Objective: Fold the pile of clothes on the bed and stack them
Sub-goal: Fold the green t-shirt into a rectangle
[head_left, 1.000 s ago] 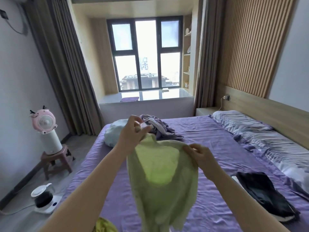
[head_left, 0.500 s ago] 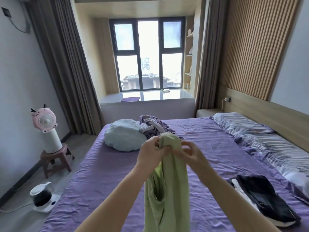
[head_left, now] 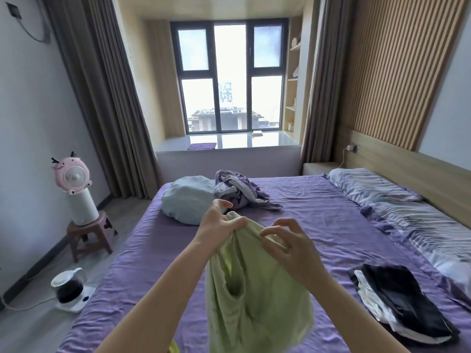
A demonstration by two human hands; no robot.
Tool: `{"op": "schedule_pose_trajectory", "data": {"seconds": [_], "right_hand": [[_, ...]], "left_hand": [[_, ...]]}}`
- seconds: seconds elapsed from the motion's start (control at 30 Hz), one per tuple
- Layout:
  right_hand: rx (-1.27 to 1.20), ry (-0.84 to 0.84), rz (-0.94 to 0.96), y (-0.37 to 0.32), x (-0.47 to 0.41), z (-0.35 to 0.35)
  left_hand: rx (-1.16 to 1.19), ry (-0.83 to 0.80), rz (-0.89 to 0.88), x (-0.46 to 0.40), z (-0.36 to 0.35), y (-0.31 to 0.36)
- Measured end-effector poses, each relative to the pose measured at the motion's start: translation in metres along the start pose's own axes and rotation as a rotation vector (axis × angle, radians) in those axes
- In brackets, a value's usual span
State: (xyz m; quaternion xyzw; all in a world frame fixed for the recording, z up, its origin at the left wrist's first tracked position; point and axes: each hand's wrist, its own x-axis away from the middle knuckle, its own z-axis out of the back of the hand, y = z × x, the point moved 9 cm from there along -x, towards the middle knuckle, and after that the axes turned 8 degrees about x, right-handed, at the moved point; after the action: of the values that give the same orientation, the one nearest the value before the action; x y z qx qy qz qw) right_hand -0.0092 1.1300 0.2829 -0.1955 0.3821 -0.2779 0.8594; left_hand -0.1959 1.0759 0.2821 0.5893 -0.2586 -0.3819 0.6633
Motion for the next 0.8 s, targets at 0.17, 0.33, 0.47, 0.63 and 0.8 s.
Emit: {"op": "schedule_pose_trajectory", "data": {"seconds": [0.17,0.33,0.47,0.63,0.8], "right_hand": [[0.137,0.058,0.027,-0.01,0.0,0.0],[0.067,0.098,0.098,-0.013,-0.018,0.012],[-0.054,0.12,-0.066,0.015,-0.026,0.021],[-0.091,0.076,-0.32,0.062,-0.032,0.022],[0.025,-0.104,-0.254,0.063,-0.03,0.024]], "left_hand": [[-0.021,-0.09,0.026,-0.002,0.005,-0.001],[-0.178,-0.16,-0.063,-0.007,0.018,0.005],[-0.289,-0.12,-0.087,-0.013,0.045,0.008],[-0.328,-0.195,-0.056,-0.011,0.085,0.007],[-0.271,-0.204,-0.045,-0.008,0.115,0.003]]}}
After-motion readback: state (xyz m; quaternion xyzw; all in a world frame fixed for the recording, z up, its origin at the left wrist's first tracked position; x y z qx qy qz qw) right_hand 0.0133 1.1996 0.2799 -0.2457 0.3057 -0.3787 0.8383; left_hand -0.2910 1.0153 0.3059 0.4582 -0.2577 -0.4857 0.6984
